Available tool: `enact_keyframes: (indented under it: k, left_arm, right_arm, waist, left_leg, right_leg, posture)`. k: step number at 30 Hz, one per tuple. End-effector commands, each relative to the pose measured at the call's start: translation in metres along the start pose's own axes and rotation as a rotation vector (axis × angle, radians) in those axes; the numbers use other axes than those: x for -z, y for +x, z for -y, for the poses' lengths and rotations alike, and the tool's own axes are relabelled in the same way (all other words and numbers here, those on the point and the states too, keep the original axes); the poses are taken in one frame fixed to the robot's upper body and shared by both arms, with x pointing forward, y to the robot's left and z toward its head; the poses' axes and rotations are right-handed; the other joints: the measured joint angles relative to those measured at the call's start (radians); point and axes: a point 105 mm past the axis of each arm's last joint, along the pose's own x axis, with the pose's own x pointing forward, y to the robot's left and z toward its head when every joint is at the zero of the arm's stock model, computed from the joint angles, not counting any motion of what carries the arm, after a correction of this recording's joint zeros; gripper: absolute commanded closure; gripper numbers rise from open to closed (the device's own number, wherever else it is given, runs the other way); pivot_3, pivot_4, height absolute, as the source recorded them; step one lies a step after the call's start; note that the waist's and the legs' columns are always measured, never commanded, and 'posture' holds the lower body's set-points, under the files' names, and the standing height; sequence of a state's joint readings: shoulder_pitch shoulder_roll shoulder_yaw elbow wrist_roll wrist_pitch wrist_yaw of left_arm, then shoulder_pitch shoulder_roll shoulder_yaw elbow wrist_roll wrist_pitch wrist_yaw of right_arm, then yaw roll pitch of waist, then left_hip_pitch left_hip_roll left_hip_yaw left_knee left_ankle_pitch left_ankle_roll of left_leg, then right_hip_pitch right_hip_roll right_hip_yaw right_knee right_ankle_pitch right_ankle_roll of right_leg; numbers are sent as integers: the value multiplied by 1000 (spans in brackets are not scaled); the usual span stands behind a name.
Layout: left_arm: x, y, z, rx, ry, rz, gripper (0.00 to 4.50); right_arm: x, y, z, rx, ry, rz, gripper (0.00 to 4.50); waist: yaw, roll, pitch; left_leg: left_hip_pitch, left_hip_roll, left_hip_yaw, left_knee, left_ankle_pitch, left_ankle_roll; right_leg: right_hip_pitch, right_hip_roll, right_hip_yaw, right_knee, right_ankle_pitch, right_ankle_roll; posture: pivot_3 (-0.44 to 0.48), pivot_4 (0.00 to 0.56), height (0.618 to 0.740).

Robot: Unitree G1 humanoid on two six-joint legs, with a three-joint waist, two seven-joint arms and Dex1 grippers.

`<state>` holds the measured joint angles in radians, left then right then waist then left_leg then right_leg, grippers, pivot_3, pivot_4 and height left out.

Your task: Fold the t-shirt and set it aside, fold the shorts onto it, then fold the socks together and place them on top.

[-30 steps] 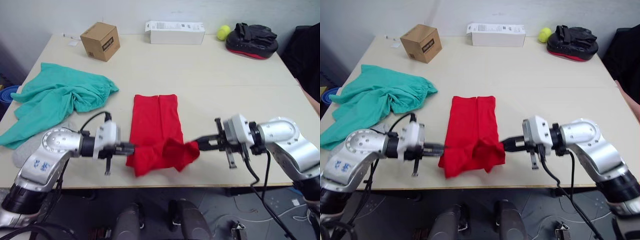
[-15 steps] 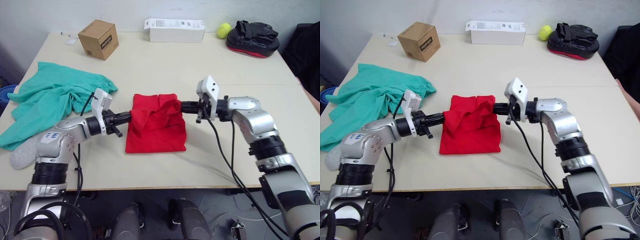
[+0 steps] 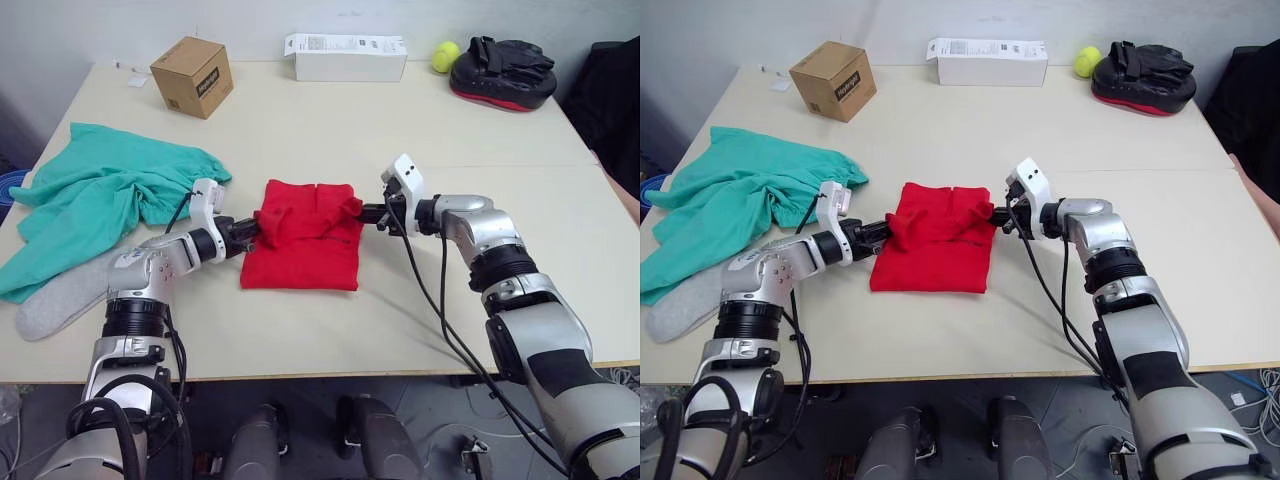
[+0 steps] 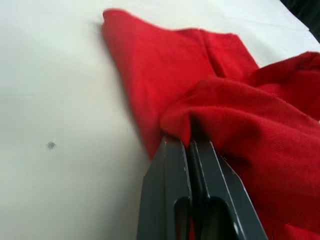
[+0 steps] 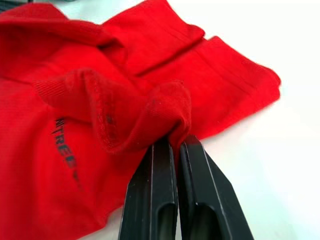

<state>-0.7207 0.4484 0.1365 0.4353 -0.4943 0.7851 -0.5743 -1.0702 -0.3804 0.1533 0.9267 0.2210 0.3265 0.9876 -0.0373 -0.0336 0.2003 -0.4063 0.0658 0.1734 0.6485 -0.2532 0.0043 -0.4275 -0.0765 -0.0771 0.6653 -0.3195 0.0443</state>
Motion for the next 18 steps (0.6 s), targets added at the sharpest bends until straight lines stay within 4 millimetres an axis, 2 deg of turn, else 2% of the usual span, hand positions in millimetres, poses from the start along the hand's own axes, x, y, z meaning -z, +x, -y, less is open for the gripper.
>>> enact_keyframes:
  k: [1, 3, 4, 5, 6, 16, 17, 18]
  left_arm:
    - [-11, 2, -2, -16, -4, 27, 4500]
    - [-12, 5, -2, -5, -32, 31, 4500]
    - [-14, 6, -2, -1, -41, 33, 4061]
    - [-14, 6, -2, 0, -49, 34, 3918]
    - [-16, 6, -3, 2, -66, 40, 3594]
    - [-45, -12, -13, -29, -263, 123, 351]
    - [-47, -15, -15, -37, -273, 128, 75]
    - [-50, -17, -16, -48, -281, 133, 6]
  right_arm:
    - [-16, 0, 3, 17, 3, 50, 4461]
    - [-18, 2, 3, 20, 31, 63, 4461]
    - [-19, 3, 4, 27, 45, 69, 4265]
    - [-20, 3, 4, 32, 55, 73, 4004]
    - [-21, 3, 5, 38, 66, 74, 3746]
    - [-35, -16, 22, 106, 227, 110, 260]
    - [-36, -18, 23, 117, 226, 110, 7]
    - [-37, -21, 24, 119, 202, 109, 0]
  waist:
    - [-1, 0, 0]
    - [-5, 0, 0]
    - [-6, 0, 0]
    - [-7, 0, 0]
    - [-8, 0, 0]
    - [-22, 0, 0]
    - [-22, 0, 0]
    - [-22, 0, 0]
  left_leg:
    - [0, 0, 0, 0, 0, 0]
    - [0, 0, 0, 0, 0, 0]
    - [0, 0, 0, 0, 1, 0]
    - [0, 0, 0, 0, 1, 0]
    - [0, 0, 0, 0, 1, 0]
    - [0, 0, 0, 0, 3, -2]
    - [0, 0, 0, 0, 3, -2]
    - [1, 0, 0, 0, 3, -2]
  right_leg:
    - [0, 0, 0, 0, 0, 0]
    - [0, 0, 1, 0, 0, 0]
    - [0, 0, 0, 1, 0, 0]
    - [0, 0, 0, 2, 0, 0]
    - [0, 0, 0, 2, 0, 0]
    - [-2, -1, 1, 6, 0, 0]
    - [-2, -1, 1, 6, 0, 0]
    - [-2, -1, 1, 6, 0, 0]
  posture:
    - [0, 150, 740]
    - [0, 150, 740]
    - [0, 150, 740]
    - [0, 150, 740]
    - [0, 150, 740]
    - [0, 150, 740]
    - [0, 150, 740]
    - [0, 150, 740]
